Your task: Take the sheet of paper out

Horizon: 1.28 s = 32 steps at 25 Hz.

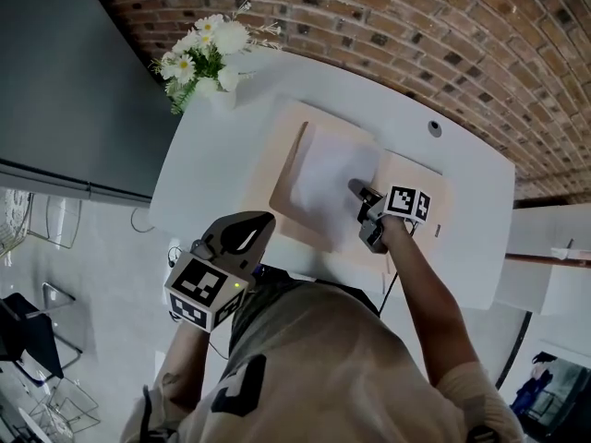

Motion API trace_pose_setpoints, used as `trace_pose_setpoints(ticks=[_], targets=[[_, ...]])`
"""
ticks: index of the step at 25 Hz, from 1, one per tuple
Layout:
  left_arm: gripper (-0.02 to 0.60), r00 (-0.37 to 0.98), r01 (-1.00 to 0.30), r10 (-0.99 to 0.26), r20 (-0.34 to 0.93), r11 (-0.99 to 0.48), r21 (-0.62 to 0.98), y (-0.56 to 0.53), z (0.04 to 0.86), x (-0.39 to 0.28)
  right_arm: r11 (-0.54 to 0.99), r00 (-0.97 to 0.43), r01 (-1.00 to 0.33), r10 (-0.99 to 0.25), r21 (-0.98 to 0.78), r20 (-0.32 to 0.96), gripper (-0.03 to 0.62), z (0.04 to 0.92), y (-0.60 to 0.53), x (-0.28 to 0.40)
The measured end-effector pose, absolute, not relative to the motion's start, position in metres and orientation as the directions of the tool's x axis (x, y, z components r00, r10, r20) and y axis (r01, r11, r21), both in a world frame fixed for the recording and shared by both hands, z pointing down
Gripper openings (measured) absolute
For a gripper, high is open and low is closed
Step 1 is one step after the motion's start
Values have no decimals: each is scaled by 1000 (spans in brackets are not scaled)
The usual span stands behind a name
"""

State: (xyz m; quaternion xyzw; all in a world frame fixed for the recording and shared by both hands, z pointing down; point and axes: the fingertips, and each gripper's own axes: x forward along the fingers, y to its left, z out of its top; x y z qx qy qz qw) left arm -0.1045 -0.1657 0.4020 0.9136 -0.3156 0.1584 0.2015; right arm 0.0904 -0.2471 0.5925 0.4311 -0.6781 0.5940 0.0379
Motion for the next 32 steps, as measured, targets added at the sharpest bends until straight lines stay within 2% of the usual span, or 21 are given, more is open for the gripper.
trace_pose_setpoints(ticks=[20,32], targets=[[14,856,-466,-331,397,-828,312,-172,410,-76,-123,-462,-735,-629,-666,626,25,565,-201,149],[14,838,-481,-346,422,-834,269,-160,402,-58,-107,-447,-718,-686,-687,574,25,546,-180,189]])
